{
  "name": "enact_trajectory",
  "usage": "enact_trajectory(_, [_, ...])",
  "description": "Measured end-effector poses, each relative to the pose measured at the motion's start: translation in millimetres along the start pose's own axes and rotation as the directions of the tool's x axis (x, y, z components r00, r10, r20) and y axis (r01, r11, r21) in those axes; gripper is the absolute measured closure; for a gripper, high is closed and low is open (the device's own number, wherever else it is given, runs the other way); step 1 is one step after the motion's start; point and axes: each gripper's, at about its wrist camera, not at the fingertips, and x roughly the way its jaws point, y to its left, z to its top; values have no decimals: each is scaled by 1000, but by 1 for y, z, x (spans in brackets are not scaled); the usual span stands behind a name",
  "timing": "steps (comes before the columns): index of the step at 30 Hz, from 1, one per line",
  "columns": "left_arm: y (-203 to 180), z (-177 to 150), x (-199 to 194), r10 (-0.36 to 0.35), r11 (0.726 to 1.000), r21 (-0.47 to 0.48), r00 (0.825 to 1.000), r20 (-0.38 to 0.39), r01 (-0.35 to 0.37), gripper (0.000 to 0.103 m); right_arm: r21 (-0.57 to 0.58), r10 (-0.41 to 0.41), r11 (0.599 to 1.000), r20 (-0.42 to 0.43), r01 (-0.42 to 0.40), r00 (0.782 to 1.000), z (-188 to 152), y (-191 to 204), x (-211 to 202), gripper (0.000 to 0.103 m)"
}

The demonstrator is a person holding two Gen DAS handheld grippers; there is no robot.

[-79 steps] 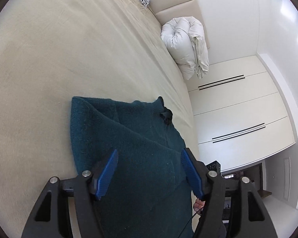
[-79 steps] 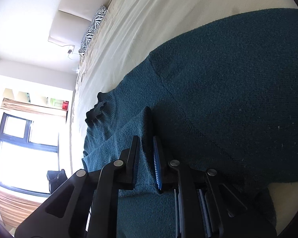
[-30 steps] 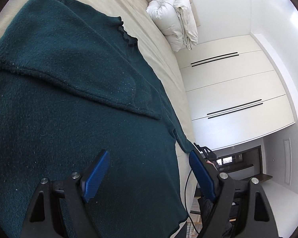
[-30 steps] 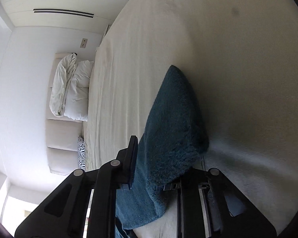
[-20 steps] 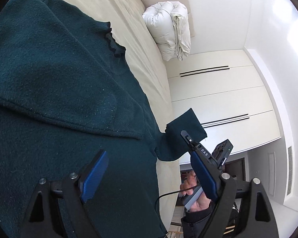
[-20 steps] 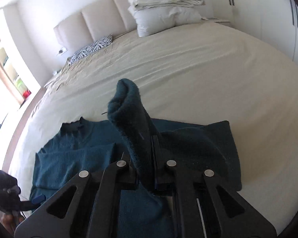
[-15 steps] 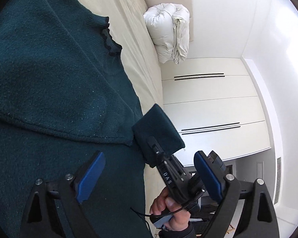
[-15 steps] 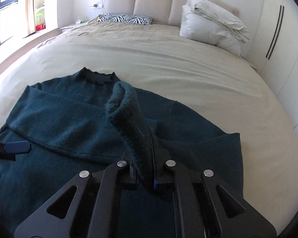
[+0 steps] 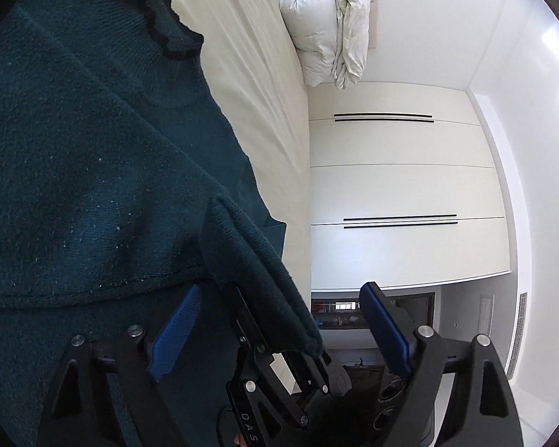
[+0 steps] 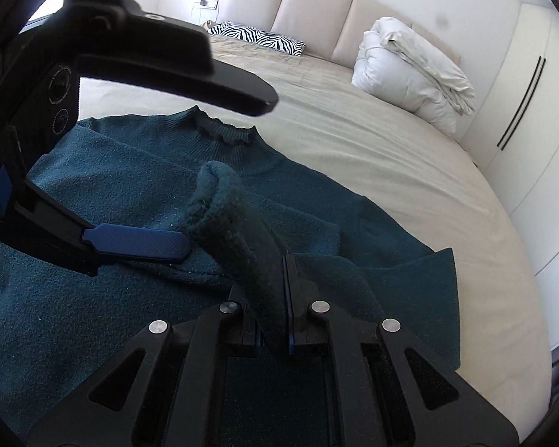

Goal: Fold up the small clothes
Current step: 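Carry the sleeve across the body with the right tool and release it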

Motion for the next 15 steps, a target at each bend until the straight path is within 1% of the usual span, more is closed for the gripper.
enact_trajectory(1, [0, 2, 2, 6, 1000, 2, 1000, -5, -6, 26, 0, 4, 1000, 3, -4, 1000, -2, 2, -2, 95])
enact_trajectory(2, [1, 4, 4, 5, 1000, -1, 1000, -9, -5, 29, -1, 7, 1000, 5, -7, 1000, -2, 4, -4, 95])
enact_trajectory(3, [2, 6, 7, 5, 1000, -5, 1000, -14, -5, 41, -3, 11, 1000, 5, -11, 1000, -1, 5, -4, 95])
enact_trajectory(4, [3, 7, 8, 3, 1000, -9, 1000, -19, -3, 56, -4, 14, 1000, 4, -14, 1000, 2, 7, -3, 95])
enact_trajectory(5, [4, 7, 9, 8, 1000, -10, 1000, -24, -8, 65, -3, 18, 1000, 4, -18, 1000, 2, 8, -3, 95])
enact_trajectory(6, [5, 8, 9, 20, 1000, -12, 1000, -24, -20, 80, 3, 22, 1000, 4, -22, 1000, 3, 8, -4, 95])
enact_trajectory(7, [6, 8, 9, 29, 999, -12, 999, -23, -30, 89, 12, 29, 999, 4, -29, 1000, 4, 8, -5, 95])
enact_trajectory(8, [5, 8, 9, 36, 999, -9, 999, -22, -36, 92, 22, 40, 999, 4, -41, 999, 5, 8, -7, 94])
enact_trajectory(10, [2, 9, 7, 45, 999, 6, 999, -21, -45, 93, 36, 53, 998, 3, -53, 999, 5, 7, -11, 93])
enact_trajectory(11, [-1, 11, 4, 47, 999, 16, 999, -20, -46, 94, 44, 67, 997, 5, -67, 998, 4, 6, -14, 91])
enact_trajectory(13, [-8, 16, -4, 69, 996, 48, 998, -14, -69, 94, 85, 114, 990, 24, -115, 993, 0, -4, -25, 87])
enact_trajectory(15, [-13, 23, -17, 113, 990, 85, 994, 1, -113, 94, 150, 175, 972, 41, -179, 984, -8, -20, -35, 82])
